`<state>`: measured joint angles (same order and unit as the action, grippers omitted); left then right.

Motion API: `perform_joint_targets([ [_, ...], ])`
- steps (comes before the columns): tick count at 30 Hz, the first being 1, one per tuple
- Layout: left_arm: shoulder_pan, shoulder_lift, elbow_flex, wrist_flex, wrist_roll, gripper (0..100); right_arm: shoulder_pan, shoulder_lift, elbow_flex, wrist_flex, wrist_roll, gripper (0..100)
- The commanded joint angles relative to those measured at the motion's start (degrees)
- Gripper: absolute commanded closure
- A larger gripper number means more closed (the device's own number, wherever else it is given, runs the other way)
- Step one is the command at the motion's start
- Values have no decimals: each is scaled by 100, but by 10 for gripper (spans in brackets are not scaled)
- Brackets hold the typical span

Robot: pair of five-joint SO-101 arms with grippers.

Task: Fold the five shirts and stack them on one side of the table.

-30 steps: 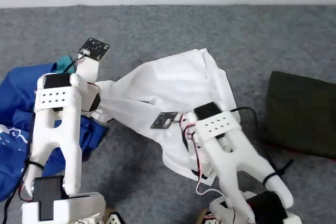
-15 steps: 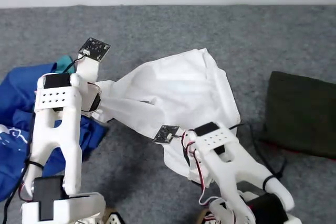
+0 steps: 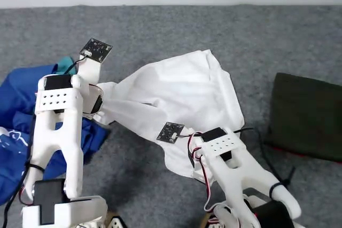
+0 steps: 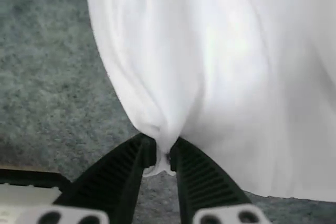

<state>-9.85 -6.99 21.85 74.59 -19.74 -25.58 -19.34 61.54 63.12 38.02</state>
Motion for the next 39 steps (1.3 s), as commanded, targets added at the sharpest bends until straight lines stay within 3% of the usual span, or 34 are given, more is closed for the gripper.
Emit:
perform_joint_targets([
  [1, -35, -299, -233, 70, 62, 987, -13, -48, 105, -31, 18, 988],
  [7, -53, -308, -242, 141, 62, 987, 4, -48, -352, 163, 18, 989],
  [11, -44, -360, -347, 290, 62, 987, 110, -57, -1178, 963, 26, 989],
  [23, 79, -360, -3266, 2286, 70, 987, 2062, -57, -6101, 3424, 1196, 988],
  [28, 571, -510, -4198, 2602, 0, 987, 2352, -48, -7903, 3723, 1442, 988],
  [32, 1011, -932, -4514, 2593, -527, 987, 2580, -48, -9116, 3697, 1468, 988],
  [39, 1064, -1591, -5068, 2576, -677, 987, 2879, -48, -11138, 3679, 1486, 988],
])
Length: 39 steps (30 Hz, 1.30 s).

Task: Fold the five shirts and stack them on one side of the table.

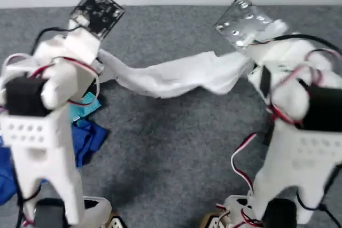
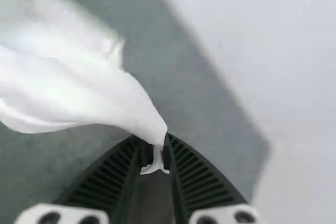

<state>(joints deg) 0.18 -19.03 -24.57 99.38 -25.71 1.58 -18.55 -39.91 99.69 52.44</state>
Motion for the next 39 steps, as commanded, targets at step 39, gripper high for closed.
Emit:
perform_joint_targets([
  [39, 62, -2804, -576, 97, -1521, 987, 901, -1024, -3956, 312, 1099, 988],
])
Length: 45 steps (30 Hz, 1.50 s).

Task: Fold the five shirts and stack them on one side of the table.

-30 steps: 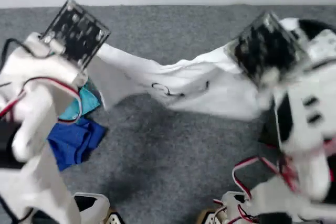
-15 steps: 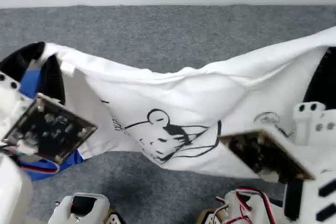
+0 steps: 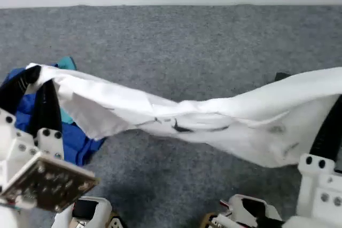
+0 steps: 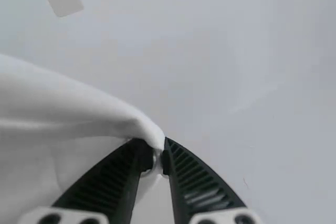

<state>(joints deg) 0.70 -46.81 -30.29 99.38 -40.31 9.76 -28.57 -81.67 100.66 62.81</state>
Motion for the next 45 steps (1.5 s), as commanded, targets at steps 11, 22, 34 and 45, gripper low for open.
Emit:
perform_joint_targets([
  [11, 18, 536, 1490, -545, -70, 987, -382, 22, 3226, 136, 202, 987],
  [22, -220, 1996, 4092, -4123, -70, 987, -549, 22, 8079, -4145, 211, 987],
  [34, -501, 4079, 4233, -6963, -70, 987, -681, 936, 10084, -8813, 782, 987],
  [45, -501, 4554, 4224, -8571, -70, 987, -690, 2062, 9424, -10598, 782, 987],
])
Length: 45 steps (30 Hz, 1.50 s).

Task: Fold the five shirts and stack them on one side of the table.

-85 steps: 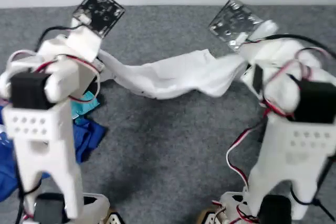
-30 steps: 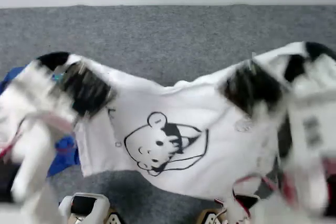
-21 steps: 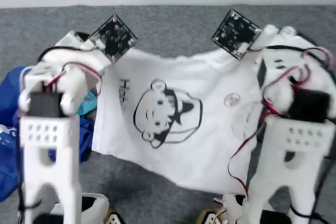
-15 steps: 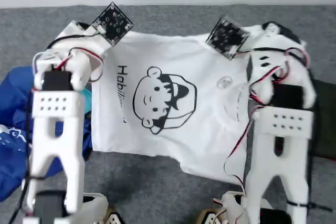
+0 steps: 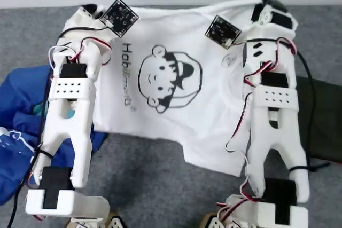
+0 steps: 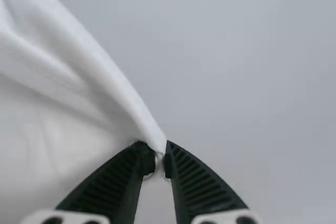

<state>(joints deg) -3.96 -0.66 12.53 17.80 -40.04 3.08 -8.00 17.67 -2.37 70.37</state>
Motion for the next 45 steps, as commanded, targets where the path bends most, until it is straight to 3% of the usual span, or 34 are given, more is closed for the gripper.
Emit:
perform_joint_targets([
  [1, -35, -35, -57, -457, -97, 987, -31, 31, -536, -312, 26, 987],
  [6, -26, 0, -13, -352, -97, 987, -84, 92, -545, -303, 35, 987],
  [10, -18, 0, -13, 413, -97, 987, -110, 13, -369, 48, 53, 987],
  [22, 18, 0, -22, 2637, -114, 985, -119, -1402, -290, 4637, 360, 987],
  [27, 0, 9, -22, 3719, -1090, 985, -198, -1824, -290, 6255, 360, 987],
  [36, -18, 18, -13, 4782, -1187, 985, -224, -1921, -290, 8549, 141, 957],
  [45, -264, 712, -40, 5415, -1521, 985, -576, -1912, -281, 9842, -334, 959],
])
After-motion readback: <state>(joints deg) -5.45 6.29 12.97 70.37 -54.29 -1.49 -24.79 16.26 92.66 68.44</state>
